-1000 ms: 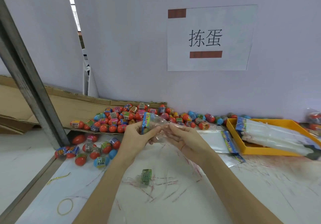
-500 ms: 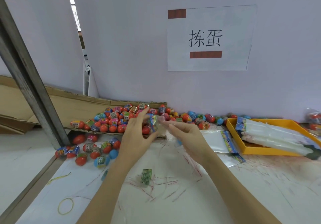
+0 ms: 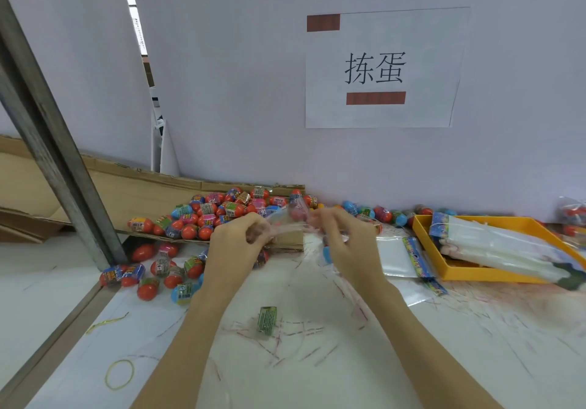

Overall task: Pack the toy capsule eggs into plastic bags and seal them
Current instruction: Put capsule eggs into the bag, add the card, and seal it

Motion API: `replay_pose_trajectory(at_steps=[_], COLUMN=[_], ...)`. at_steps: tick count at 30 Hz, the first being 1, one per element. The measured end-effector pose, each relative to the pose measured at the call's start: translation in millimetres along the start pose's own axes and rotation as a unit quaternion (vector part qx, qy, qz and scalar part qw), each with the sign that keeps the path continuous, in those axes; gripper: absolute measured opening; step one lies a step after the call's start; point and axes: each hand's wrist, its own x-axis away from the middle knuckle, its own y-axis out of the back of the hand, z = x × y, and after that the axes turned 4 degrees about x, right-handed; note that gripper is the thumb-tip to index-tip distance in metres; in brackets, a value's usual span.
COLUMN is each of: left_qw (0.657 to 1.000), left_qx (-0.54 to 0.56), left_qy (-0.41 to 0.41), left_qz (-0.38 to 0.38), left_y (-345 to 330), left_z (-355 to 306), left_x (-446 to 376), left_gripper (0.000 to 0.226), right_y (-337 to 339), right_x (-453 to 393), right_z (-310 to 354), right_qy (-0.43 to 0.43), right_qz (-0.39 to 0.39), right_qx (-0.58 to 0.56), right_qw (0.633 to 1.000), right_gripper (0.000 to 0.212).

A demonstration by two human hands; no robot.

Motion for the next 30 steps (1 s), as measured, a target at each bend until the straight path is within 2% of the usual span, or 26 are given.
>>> replay_pose_trajectory(at_steps=[3,4,6,9,14,16,19,20,23,26,28,30], left_qw=[0.987,0.981,0.975,0.974,0.978,0.98,0.977,0.976,0.968,0.951,0.948,0.95], left_qx=[0.109,0.13,0.151,0.16,0.141,0.134,0.143,0.148,0.182,0.24,0.25,0.245], left_qy=[0.116,0.142,0.165,0.158,0.151,0.15,0.156,0.159,0.171,0.197,0.2,0.194], left_qz=[-0.027,-0.023,-0.012,-0.006,-0.015,-0.012,-0.003,-0.007,-0.015,-0.002,0.006,0.01], left_y=[-0.6,-1.5,-4.2,-9.4,-15.6,-16.3,-15.6,-15.0,-12.8,-11.4,-10.7,-10.6], left_z=[-0.2,0.0,-0.2,-1.4,-1.5,-1.9,-3.2,-3.7,-3.9,-5.6,-8.4,-10.9], left_x=[-1.9,-2.5,-3.3,-3.0,-1.6,-2.1,-1.3,-0.7,-0.4,-0.1,0.2,0.1], left_gripper=[0.019,0.023,0.029,0.035,0.041,0.036,0.025,0.021,0.015,0.019,0.023,0.025], right_y=[13.6,16.4,17.5,9.8,1.2,1.2,11.1,15.1,17.9,8.5,0.0,-6.3], right_x=[-2.4,-2.5,-1.4,1.2,2.9,2.1,-1.9,-2.8,-0.6,2.7,4.0,5.2], right_z=[-21.6,-26.4,-31.8,-32.7,-30.1,-29.9,-34.1,-37.2,-39.0,-33.8,-30.6,-28.0], right_qy=[-0.058,-0.073,-0.096,-0.108,-0.103,-0.096,-0.109,-0.112,-0.111,-0.098,-0.093,-0.093], right_qz=[-0.066,-0.051,0.029,0.122,0.131,0.094,-0.014,-0.017,0.077,0.161,0.169,0.147], right_qx=[0.128,0.155,0.184,0.234,0.26,0.254,0.246,0.236,0.218,0.258,0.288,0.27], right_qw=[0.988,0.984,0.978,0.958,0.951,0.958,0.963,0.965,0.966,0.947,0.938,0.947], right_gripper=[0.016,0.015,0.015,0.025,0.022,0.021,0.017,0.016,0.019,0.031,0.029,0.029])
